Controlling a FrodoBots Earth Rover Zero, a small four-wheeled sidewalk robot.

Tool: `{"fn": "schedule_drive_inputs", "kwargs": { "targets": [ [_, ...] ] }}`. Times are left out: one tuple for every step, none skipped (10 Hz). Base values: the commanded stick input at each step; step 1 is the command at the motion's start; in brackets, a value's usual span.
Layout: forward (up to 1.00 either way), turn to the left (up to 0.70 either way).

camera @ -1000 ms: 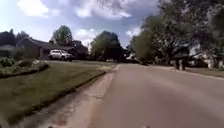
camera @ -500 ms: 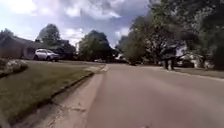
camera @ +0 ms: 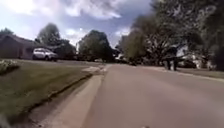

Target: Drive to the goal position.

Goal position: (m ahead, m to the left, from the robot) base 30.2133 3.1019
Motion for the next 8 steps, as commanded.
{"fn": "schedule_drive_inputs", "kwargs": {
  "targets": [
    [1.00,0.00],
    [1.00,0.00],
    [1.00,0.00],
    [1.00,0.00],
    [1.00,0.00],
    [1.00,0.00],
    [1.00,0.00],
    [1.00,0.00]
  ]
}}
